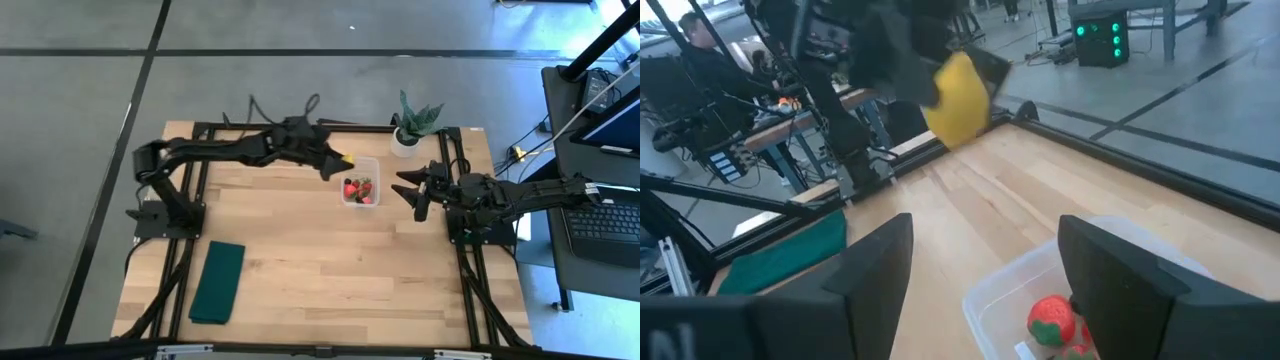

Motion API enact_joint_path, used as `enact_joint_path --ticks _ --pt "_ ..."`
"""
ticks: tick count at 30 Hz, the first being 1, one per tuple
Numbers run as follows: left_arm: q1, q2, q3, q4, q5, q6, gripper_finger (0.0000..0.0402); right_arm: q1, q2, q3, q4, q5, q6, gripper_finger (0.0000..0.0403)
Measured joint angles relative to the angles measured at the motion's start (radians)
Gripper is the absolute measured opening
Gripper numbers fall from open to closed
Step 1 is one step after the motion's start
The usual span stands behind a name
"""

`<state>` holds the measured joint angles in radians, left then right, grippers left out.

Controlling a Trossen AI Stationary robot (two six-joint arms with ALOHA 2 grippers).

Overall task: Pick and placing Produce into tupperware
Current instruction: Put the yellow lemon into the transparent container, then return to Home Position

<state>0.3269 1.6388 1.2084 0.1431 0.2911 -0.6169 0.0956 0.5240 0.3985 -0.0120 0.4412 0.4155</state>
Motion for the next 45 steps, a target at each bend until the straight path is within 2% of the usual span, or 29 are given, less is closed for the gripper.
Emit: enact_joint_path --ticks 7,12,16,25,33,41,45 --pt "-0.02 0.185 0.131 -0.04 0.012 0.03 0.0206 0.0 0.0 0.0 -0.001 0.0 -0.001 0.0252" --pt "-0.02 0.268 0.176 -0.165 -0.084 0.096 0.0207 0.0 0.0 0.0 -0.001 0.0 -0.001 0.0252" --pt "-0.02 0.309 0.18 -0.199 -0.102 0.114 0.0207 0.0 0.0 0.0 -0.001 0.0 -0.001 0.0252" --pt "-0.049 0.339 0.18 -0.214 -0.166 0.124 0.0207 0.0 0.0 0.0 -0.009 0.0 -0.003 0.0252" --pt "-0.051 0.339 0.18 -0.214 -0.169 0.13 0.0216 0.0 0.0 0.0 -0.009 0.0 -0.001 0.0252" --pt "-0.051 0.339 0.18 -0.21 -0.136 0.146 0.023 0.0 0.0 0.0 -0.009 0.0 0.001 0.0252" --pt "-0.049 0.339 0.18 -0.197 -0.073 0.164 0.0245 0.0 0.0 0.0 -0.009 0.0 0.002 0.0252"
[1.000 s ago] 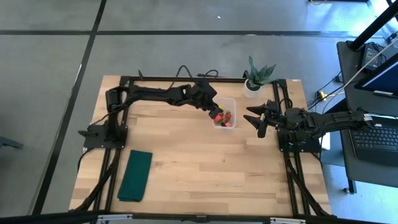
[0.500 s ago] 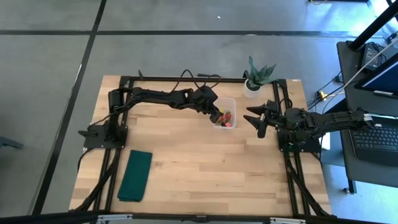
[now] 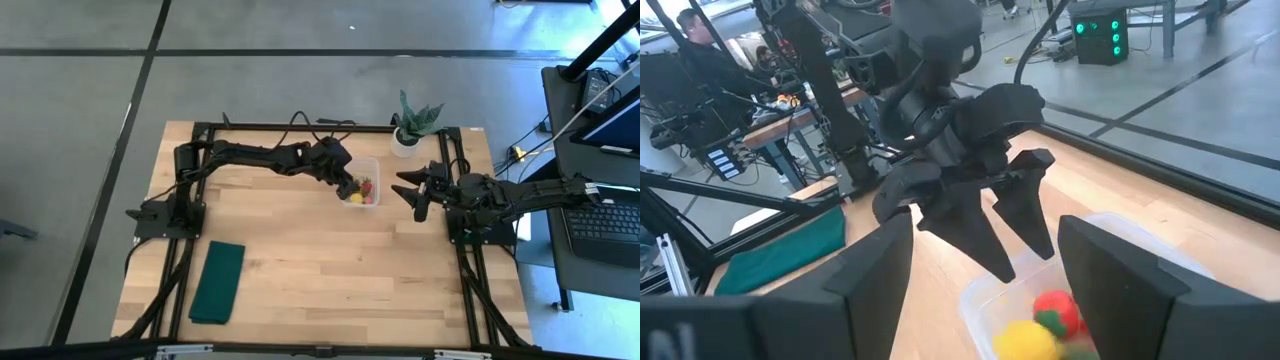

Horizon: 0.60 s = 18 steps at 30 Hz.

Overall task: Pick and placing Produce into tupperware
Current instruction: Return to Home Position

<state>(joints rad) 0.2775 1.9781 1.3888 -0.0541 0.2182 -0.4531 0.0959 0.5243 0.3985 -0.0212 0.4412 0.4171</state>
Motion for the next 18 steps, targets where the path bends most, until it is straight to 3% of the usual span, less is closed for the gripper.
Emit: enact_joint_path --ticks 7,11,18 --pt "0.004 -0.077 -0.001 0.023 0.01 0.058 0.0254 0.0 0.0 0.0 0.002 0.0 -0.001 0.0252" --pt "0.004 -0.224 0.0 0.017 0.01 0.18 0.025 0.0 0.0 0.0 0.043 -0.001 -0.012 0.0252" --pt "0.005 -0.533 0.0 -0.087 -0.035 0.362 0.0254 0.0 0.0 0.0 0.232 -0.001 -0.186 0.0252"
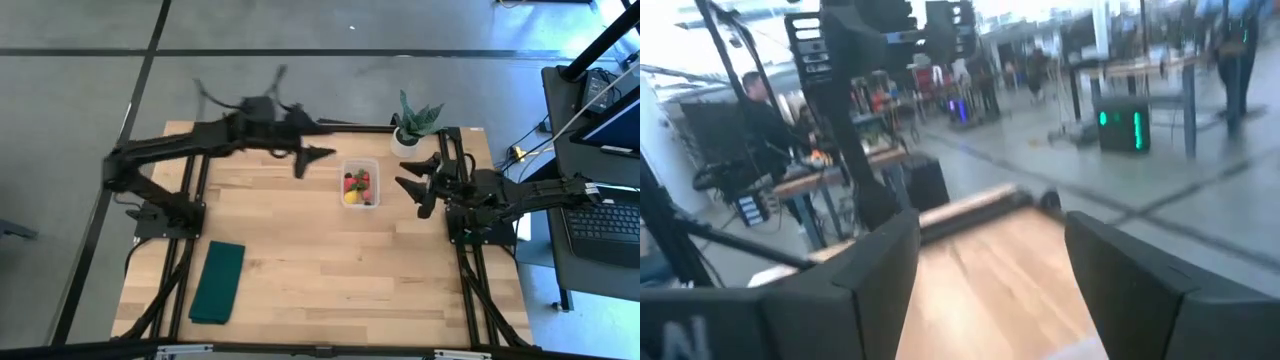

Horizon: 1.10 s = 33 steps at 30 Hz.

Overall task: Pick and placing Produce into tupperware
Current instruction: Return to Home Position

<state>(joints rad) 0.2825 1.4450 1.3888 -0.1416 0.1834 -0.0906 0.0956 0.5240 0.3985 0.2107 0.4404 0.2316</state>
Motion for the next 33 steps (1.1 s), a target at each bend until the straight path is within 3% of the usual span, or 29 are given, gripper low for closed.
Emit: enact_joint_path --ticks 5,10,18,25,29,33 --pt "-0.011 -0.187 -0.02 -0.16 -0.17 0.079 0.025 0.0 0.008 0.024 0.049 0.0 -0.08 0.0252" --pt "-0.043 -0.371 -0.164 -0.212 -0.306 0.078 0.0253 -0.004 0.084 0.15 -0.037 0.016 -0.173 0.0252" --pt "-0.087 -0.627 -0.441 -0.147 -0.494 0.029 0.025 -0.136 0.29 0.407 -0.234 0.336 -0.281 0.0252" --pt "-0.087 -0.817 -0.562 -0.123 -0.542 0.042 0.0254 -0.345 0.332 0.5 -0.312 0.294 -0.289 0.0252" --pt "-0.087 -0.893 -0.607 -0.124 -0.588 0.083 0.025 -0.471 0.329 0.483 -0.341 0.268 -0.279 0.0252" --pt "-0.087 -0.978 -0.672 -0.148 -0.639 0.089 0.0251 -0.503 0.283 0.405 -0.366 0.204 -0.247 0.0252"
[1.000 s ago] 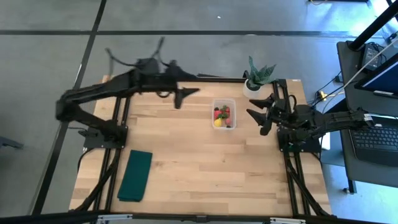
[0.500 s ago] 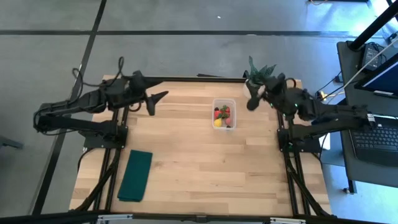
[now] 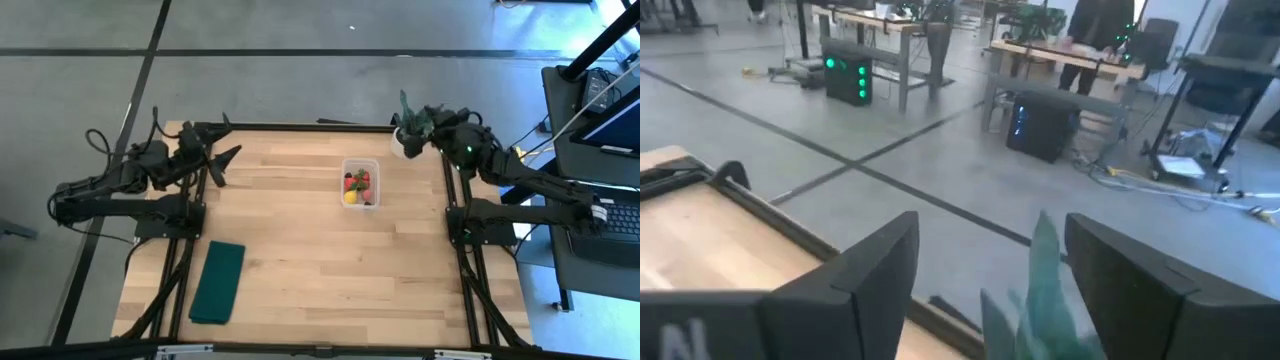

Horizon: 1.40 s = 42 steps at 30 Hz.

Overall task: Pick and placing Produce into tupperware
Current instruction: Return to Home Position

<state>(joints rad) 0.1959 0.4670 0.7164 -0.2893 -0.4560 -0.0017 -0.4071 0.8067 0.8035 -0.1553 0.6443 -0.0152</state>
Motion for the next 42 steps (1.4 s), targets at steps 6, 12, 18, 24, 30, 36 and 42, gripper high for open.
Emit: enact_joint_path --ticks 6,12,18,24,30,36,42 --pt "0.0 -0.169 -0.116 -0.013 -0.001 -0.038 0.0252 0.066 -0.186 -0.162 -0.002 -0.001 0.066 0.0252" --pt "0.0 -0.302 -0.241 -0.004 0.0 -0.018 0.0251 0.15 -0.35 -0.271 -0.002 0.027 0.11 0.0252" --pt "0.0 -0.387 -0.346 -0.001 0.0 -0.019 0.0252 0.209 -0.424 -0.361 -0.005 0.077 0.12 0.0252" --pt "0.0 -0.454 -0.423 -0.003 -0.016 -0.019 0.0251 0.248 -0.424 -0.427 0.025 0.077 0.115 0.0252" --pt "0.0 -0.464 -0.493 0.033 -0.058 -0.048 0.0253 0.265 -0.426 -0.51 0.136 0.077 0.109 0.0252" --pt "0.0 -0.464 -0.593 0.154 -0.058 -0.074 0.025 0.268 -0.449 -0.615 0.342 0.077 0.058 0.0252" --pt "0.0 -0.464 -0.644 0.191 -0.058 -0.078 0.0254 0.267 -0.47 -0.649 0.375 0.08 0.066 0.0252"
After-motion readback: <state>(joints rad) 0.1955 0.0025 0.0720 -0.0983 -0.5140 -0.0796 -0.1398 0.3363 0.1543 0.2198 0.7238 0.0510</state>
